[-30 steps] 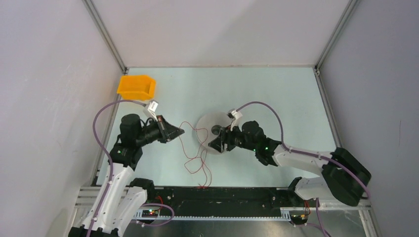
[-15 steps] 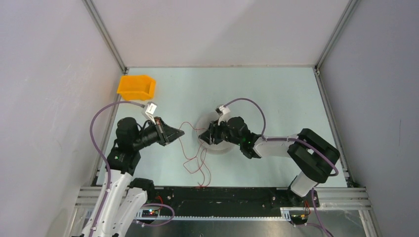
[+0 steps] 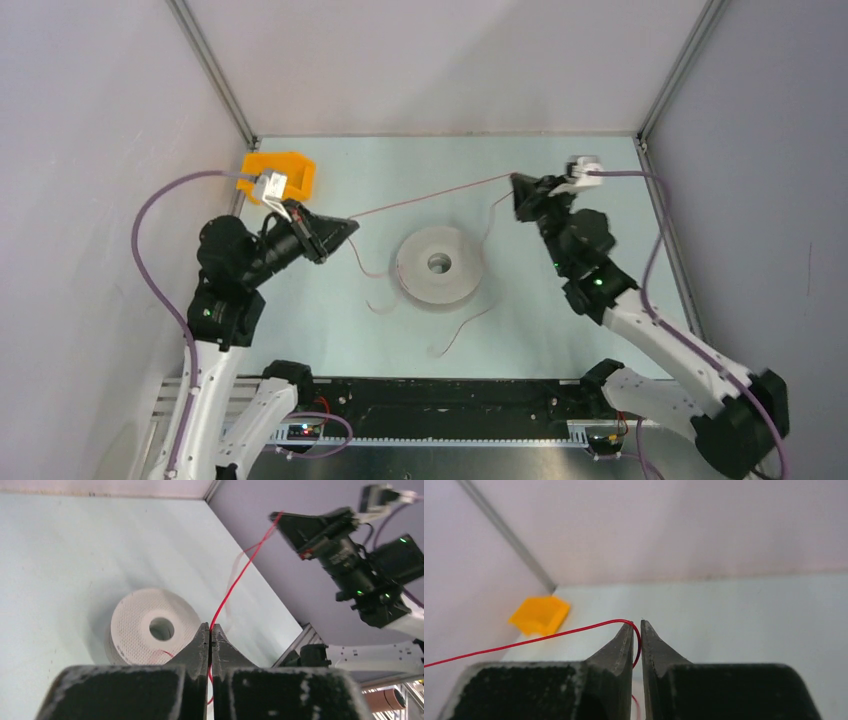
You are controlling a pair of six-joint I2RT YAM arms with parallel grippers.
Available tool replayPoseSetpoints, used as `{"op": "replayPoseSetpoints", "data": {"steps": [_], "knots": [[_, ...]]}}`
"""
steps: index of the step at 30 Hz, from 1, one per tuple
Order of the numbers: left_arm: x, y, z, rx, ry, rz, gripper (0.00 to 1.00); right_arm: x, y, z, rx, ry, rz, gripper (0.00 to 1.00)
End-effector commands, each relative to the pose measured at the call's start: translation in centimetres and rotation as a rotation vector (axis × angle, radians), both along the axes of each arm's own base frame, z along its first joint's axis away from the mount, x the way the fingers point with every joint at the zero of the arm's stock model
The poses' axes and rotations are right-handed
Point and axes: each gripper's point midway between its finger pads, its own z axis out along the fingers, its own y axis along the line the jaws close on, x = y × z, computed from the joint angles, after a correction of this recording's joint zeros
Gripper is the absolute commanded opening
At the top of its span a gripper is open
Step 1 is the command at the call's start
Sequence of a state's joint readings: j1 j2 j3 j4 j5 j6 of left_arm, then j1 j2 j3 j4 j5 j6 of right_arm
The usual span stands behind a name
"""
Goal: Wrap the cables
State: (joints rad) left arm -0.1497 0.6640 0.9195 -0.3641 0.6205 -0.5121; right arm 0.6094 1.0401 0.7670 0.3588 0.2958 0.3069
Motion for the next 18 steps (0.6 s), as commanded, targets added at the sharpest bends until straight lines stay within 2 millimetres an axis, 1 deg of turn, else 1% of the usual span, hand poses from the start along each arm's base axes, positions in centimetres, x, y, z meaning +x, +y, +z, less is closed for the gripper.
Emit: {"op": "replayPoseSetpoints", "data": {"steps": [1,2,3,4,5,6,7,8,10,11,12,13,14,15,16,17,18], "knots": [[2.1,0.1,3.4,0.047,-0.098,0.068,0.0,-0.5,-8.3,4.5,-0.177,-0.125,-0.324,0.13],[2.6,-0.2,3.6,0.06,-0.101,0.075,0.0,-0.6,-9.1,4.7,-0.191,-0.126,-0.353,0.13],[2.3,-1.3,3.5,0.068,-0.104,0.039,0.0,-0.8,-9.6,4.9,-0.19,-0.129,-0.366,0.13],[2.8,-1.6,3.2,0.087,-0.1,0.043,0.0,-0.7,-10.2,4.4,-0.21,-0.109,-0.379,0.13],[2.5,-2.7,2.8,0.096,-0.093,0.01,0.0,-0.6,-10.3,4.1,-0.218,-0.098,-0.374,0.13],[2.9,-3.0,2.0,0.112,-0.077,0.013,0.0,-0.5,-10.6,2.9,-0.227,-0.054,-0.373,0.14],[2.9,-3.6,1.1,0.124,-0.056,-0.002,0.0,-0.4,-10.5,2.1,-0.235,-0.03,-0.363,0.14],[3.5,-3.7,0.1,0.133,-0.027,0.015,0.0,-0.3,-10.7,0.6,-0.242,0.028,-0.363,0.16],[4.1,-4.2,-2.6,0.146,0.057,0.024,0.0,0.0,-10.8,-2.5,-0.241,0.137,-0.358,0.2],[4.2,-4.4,-4.2,0.146,0.112,0.026,0.0,-0.1,-10.5,-5.1,-0.272,0.224,-0.33,0.21],[4.7,-4.6,-5.7,0.156,0.154,0.032,0.0,-0.1,-10.4,-6.2,-0.238,0.27,-0.332,0.23],[4.6,-4.9,-7.3,0.159,0.202,0.031,0.0,-0.3,-10.3,-8.5,-0.255,0.343,-0.32,0.24],[5.0,-5.2,-8.4,0.164,0.224,0.035,0.0,-0.4,-10.0,-9.5,-0.222,0.38,-0.318,0.28],[4.9,-5.6,-10.1,0.172,0.266,0.029,0.0,-0.7,-9.6,-11.4,-0.23,0.434,-0.293,0.3],[5.1,-5.9,-10.4,0.163,0.264,0.029,0.0,-0.8,-9.2,-12.1,-0.21,0.461,-0.28,0.34],[5.0,-6.3,-11.8,0.166,0.299,0.022,0.0,-1.2,-8.6,-13.1,-0.212,0.495,-0.247,0.36],[5.1,-6.7,-11.9,0.152,0.289,0.015,0.0,-1.3,-8.2,-13.5,-0.204,0.51,-0.231,0.4]]}}
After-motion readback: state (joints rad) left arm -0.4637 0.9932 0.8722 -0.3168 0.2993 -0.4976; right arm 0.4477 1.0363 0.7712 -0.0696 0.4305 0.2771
